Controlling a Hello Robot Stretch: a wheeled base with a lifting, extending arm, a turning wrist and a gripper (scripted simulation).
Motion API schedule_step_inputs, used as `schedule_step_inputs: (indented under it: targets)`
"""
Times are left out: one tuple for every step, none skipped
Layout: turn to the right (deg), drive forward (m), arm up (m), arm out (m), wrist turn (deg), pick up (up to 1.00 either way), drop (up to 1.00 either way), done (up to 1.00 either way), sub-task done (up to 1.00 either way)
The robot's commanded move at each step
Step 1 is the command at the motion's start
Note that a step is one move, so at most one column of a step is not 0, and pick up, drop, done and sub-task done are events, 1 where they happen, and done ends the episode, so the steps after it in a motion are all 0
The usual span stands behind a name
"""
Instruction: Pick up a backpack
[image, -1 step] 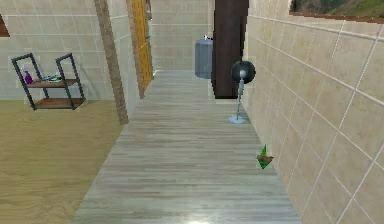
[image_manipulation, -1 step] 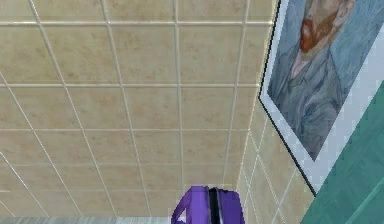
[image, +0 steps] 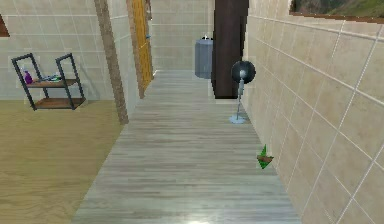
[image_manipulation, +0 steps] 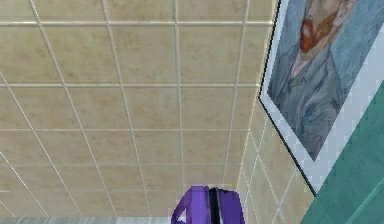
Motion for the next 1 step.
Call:
schedule_step_inputs:
  targets:
    - [0.0,0.00,0.00,0.14,0.0,0.00,0.00,0.00,0.00]
